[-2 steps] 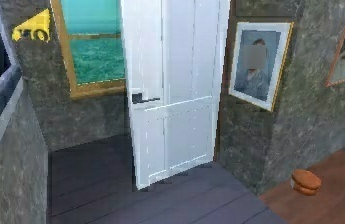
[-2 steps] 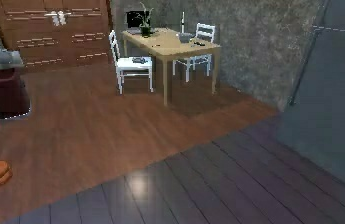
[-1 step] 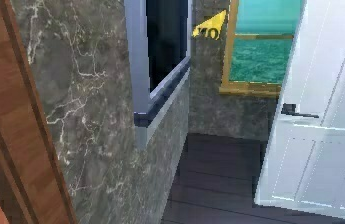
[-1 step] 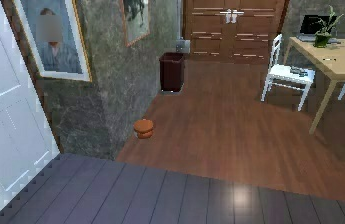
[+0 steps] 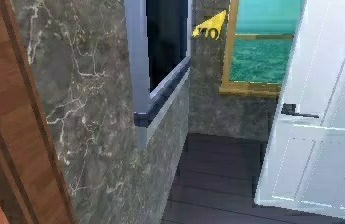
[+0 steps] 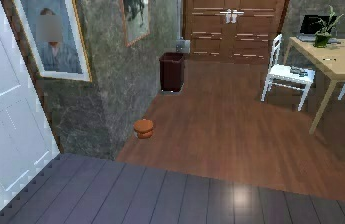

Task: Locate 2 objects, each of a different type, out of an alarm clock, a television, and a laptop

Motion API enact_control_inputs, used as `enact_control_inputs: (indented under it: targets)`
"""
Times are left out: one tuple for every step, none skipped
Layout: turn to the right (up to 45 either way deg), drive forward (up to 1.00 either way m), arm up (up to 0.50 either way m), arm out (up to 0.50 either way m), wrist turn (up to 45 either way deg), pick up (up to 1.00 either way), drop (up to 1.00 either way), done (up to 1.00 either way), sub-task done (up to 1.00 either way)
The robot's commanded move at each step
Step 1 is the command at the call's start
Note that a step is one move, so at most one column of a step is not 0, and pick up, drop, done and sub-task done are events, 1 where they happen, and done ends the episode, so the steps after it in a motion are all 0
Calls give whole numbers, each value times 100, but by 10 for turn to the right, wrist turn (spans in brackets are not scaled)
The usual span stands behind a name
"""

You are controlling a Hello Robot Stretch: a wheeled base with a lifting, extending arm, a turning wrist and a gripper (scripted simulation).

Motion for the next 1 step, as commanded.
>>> enact_control_inputs:
  targets:
    - [450,0,0,0,0,0,0,0,0]
